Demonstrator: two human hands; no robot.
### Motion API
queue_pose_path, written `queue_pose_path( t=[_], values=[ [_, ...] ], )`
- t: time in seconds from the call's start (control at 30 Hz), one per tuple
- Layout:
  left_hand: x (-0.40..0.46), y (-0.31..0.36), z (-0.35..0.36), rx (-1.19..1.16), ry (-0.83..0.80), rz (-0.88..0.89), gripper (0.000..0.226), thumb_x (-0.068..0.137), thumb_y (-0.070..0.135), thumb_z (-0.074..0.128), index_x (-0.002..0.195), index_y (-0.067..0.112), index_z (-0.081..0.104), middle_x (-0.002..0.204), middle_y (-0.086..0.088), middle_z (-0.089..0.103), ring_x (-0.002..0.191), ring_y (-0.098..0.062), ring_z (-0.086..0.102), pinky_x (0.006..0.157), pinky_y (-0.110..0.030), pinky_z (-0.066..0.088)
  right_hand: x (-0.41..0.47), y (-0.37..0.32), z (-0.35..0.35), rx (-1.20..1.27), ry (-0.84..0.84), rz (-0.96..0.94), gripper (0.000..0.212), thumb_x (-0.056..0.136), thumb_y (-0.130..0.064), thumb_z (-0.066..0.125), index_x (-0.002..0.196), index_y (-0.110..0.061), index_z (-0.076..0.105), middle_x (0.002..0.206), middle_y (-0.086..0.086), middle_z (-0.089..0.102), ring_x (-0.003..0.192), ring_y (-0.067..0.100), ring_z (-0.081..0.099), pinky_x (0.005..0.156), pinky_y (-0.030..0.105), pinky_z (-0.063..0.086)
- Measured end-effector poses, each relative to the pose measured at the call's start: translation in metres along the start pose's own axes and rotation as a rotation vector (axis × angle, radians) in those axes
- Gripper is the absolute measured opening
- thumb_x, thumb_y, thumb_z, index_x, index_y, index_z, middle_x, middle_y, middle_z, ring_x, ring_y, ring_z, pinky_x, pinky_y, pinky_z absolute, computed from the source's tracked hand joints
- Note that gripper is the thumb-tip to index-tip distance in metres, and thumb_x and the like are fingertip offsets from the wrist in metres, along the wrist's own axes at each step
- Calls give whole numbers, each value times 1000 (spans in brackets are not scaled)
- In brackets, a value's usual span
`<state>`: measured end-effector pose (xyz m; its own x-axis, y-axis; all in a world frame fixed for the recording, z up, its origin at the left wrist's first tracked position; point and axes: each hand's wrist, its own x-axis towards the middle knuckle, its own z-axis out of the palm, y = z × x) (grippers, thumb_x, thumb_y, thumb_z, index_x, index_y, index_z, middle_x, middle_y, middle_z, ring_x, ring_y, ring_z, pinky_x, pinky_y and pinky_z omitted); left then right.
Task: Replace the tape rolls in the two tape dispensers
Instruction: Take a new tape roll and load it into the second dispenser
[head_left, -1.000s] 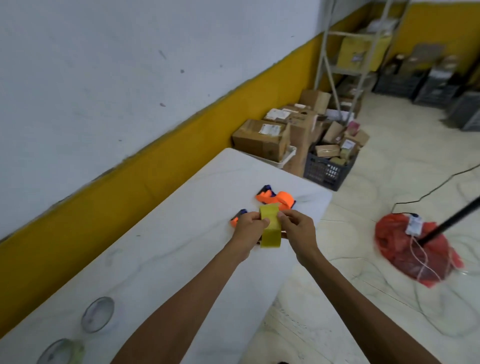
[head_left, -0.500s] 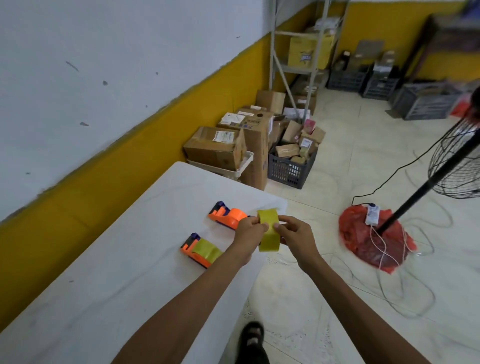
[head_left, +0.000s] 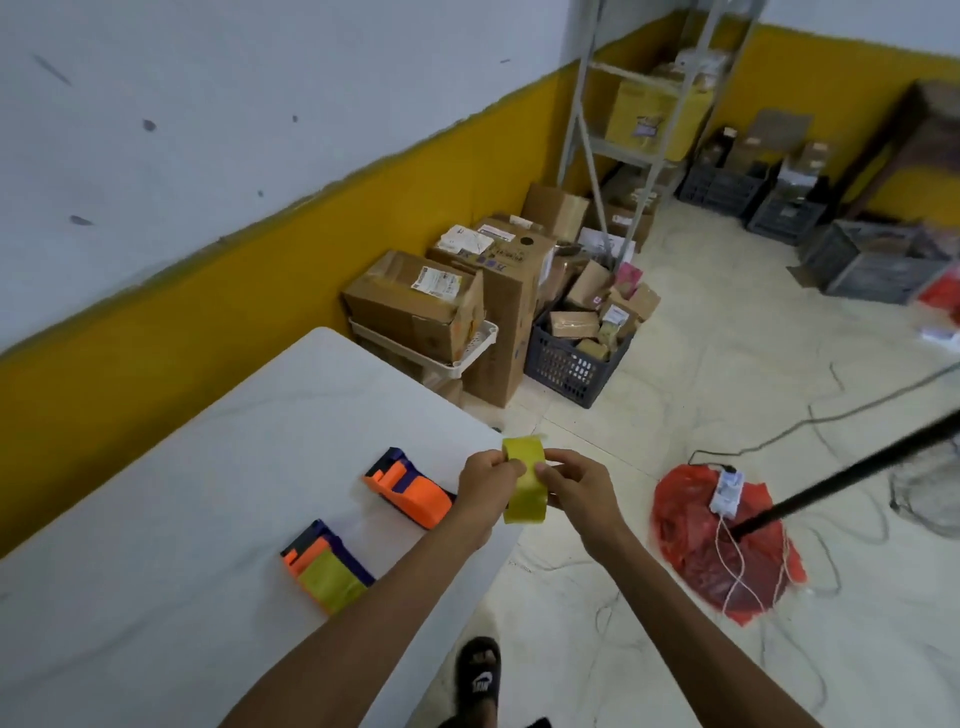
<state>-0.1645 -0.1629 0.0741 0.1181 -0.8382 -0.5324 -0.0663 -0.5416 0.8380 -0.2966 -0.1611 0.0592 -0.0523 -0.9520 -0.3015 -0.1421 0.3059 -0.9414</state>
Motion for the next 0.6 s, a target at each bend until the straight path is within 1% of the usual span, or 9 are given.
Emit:
queue_pose_path(
  t=[0.07, 0.27, 0.37, 0.43, 0.47, 0.5, 0.53, 0.57, 0.6],
  values=[
    [10, 6, 0, -19, 26, -12, 12, 89, 20, 56, 97, 16, 63, 109, -12, 66, 105, -33, 62, 95, -51, 54, 17, -5, 1, -22, -40, 0, 27, 89, -17, 66, 115, -12, 68, 93, 12, 74, 92, 31, 70, 83, 48, 60],
    [34, 13, -10, -68, 139, -68, 12, 89, 20, 54, 94, 14, 63, 106, -13, 66, 103, -32, 63, 93, -50, 55, 54, -17, 19, -62, -156, 10, 27, 89, -15, 65, 116, -10, 68, 91, 13, 73, 90, 30, 70, 81, 43, 60],
    [42, 10, -18, -129, 198, -97, 19, 86, 23, 54, 95, 11, 66, 106, -14, 67, 101, -32, 63, 92, -49, 55, 72, -19, 30, -110, -240, 28, 25, 89, -14, 65, 113, -9, 68, 86, 12, 73, 84, 27, 70, 77, 40, 61],
    [46, 8, -21, -182, 243, -130, 23, 86, 23, 54, 99, 8, 67, 104, -15, 66, 99, -31, 63, 87, -44, 56, 84, -19, 38, -140, -311, 47, 24, 88, -13, 66, 111, -8, 68, 87, 15, 73, 85, 29, 71, 76, 39, 60],
    [48, 6, -23, -207, 266, -147, 22, 87, 22, 54, 99, 8, 66, 100, -14, 65, 97, -31, 63, 80, -41, 54, 91, -19, 42, -151, -345, 56, 24, 88, -13, 66, 111, -7, 68, 88, 17, 73, 86, 31, 70, 76, 40, 60],
    [50, 6, -25, -231, 292, -164, 20, 88, 21, 54, 96, 8, 65, 95, -13, 64, 93, -30, 62, 74, -38, 52, 97, -19, 46, -161, -377, 63, 24, 87, -13, 66, 110, -7, 68, 89, 19, 72, 87, 33, 70, 76, 41, 60],
    [52, 5, -27, -254, 321, -178, 16, 87, 21, 54, 92, 10, 64, 92, -12, 62, 90, -30, 61, 71, -38, 50, 102, -19, 50, -170, -403, 68, 23, 87, -12, 66, 109, -6, 68, 90, 21, 72, 87, 33, 69, 75, 41, 60],
    [54, 5, -29, -277, 351, -191, 13, 87, 20, 54, 87, 12, 64, 90, -12, 61, 90, -31, 62, 72, -40, 51, 108, -18, 53, -175, -431, 71, 22, 88, -10, 65, 108, -6, 68, 90, 22, 71, 87, 33, 69, 73, 40, 60],
    [58, 4, -30, -300, 379, -203, 11, 87, 19, 55, 82, 14, 63, 90, -12, 62, 91, -32, 63, 77, -45, 54, 114, -17, 57, -184, -460, 73, 21, 88, -9, 65, 108, -5, 68, 91, 23, 71, 86, 33, 69, 72, 39, 60]
  ],
)
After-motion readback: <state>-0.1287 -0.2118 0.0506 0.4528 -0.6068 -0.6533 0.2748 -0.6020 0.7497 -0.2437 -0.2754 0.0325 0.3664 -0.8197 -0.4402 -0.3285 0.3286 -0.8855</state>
